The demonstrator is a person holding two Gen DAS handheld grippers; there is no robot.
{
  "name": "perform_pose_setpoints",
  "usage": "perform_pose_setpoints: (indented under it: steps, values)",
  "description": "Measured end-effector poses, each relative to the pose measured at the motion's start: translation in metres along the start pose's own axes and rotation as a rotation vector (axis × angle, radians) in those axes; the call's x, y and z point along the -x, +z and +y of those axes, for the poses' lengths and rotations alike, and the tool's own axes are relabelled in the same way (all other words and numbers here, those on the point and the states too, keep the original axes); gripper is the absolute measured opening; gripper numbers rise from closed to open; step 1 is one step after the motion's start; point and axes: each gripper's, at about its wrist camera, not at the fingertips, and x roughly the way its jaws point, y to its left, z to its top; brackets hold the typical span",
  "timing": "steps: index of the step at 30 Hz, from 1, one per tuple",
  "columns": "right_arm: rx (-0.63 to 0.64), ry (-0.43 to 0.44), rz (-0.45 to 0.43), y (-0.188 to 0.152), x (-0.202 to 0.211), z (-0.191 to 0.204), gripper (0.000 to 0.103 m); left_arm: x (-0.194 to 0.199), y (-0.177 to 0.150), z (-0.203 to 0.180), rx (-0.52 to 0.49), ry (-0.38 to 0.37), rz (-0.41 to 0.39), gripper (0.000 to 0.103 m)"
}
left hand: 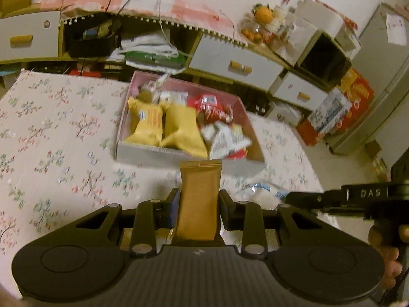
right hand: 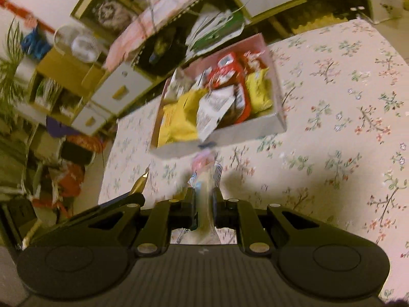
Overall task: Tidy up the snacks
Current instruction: 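Place the brown bar and white pack into the pink box with both grippers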
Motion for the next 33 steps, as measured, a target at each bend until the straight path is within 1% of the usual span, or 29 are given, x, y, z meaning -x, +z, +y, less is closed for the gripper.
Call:
perform_pose_setpoints:
  steps: [5, 7, 10, 12, 15, 17, 19, 21, 24, 26, 28, 30, 31, 33]
  values:
    - [-0.079, 0.040, -0.063, 0.024, 0.010, -0.015, 0.012, -0.011, 0.031, 0.002, 0.061, 0.006, -0.064, 0.037]
    - [-0.120, 0.049, -0.100, 0.038, 0.012, -0.024, 0.012, -0.021, 0.043, 0.003, 0.094, 0.000, -0.068, 0.037]
    - [-0.155, 0.018, -0.167, 0.058, 0.006, -0.033, 0.012, -0.036, 0.060, 0.000, 0.140, -0.031, -0.071, 0.037]
    - [-0.173, -0.009, -0.208, 0.069, -0.001, -0.040, 0.012, -0.045, 0.070, -0.006, 0.139, -0.038, -0.081, 0.037]
    - [-0.216, 0.013, -0.244, 0.080, -0.014, -0.050, 0.012, -0.062, 0.081, -0.013, 0.122, -0.030, -0.090, 0.037]
    - [-0.219, 0.011, -0.270, 0.084, -0.023, -0.051, 0.012, -0.076, 0.085, -0.015, 0.118, -0.022, -0.085, 0.037]
    - [-0.208, -0.012, -0.297, 0.089, -0.033, -0.048, 0.012, -0.088, 0.088, -0.014, 0.109, -0.001, -0.076, 0.037]
    - [-0.171, -0.058, -0.329, 0.093, -0.040, -0.042, 0.012, -0.099, 0.087, -0.013, 0.100, 0.015, -0.064, 0.037]
    - [-0.022, -0.148, -0.355, 0.094, -0.053, -0.023, 0.012, -0.111, 0.087, -0.015, 0.078, 0.018, -0.056, 0.037]
    - [0.078, -0.211, -0.360, 0.095, -0.063, -0.014, 0.012, -0.117, 0.086, -0.021, 0.047, 0.013, -0.060, 0.038]
    - [0.150, -0.253, -0.340, 0.094, -0.073, -0.011, 0.012, -0.124, 0.079, -0.029, 0.009, 0.022, -0.040, 0.038]
    - [0.212, -0.292, -0.292, 0.092, -0.084, -0.011, 0.013, -0.133, 0.072, -0.035, -0.035, 0.062, -0.010, 0.038]
    - [0.232, -0.301, -0.277, 0.090, -0.087, -0.013, 0.014, -0.136, 0.070, -0.036, -0.048, 0.076, -0.009, 0.038]
    - [0.256, -0.302, -0.258, 0.089, -0.085, -0.015, 0.017, -0.135, 0.070, -0.033, -0.044, 0.072, -0.013, 0.038]
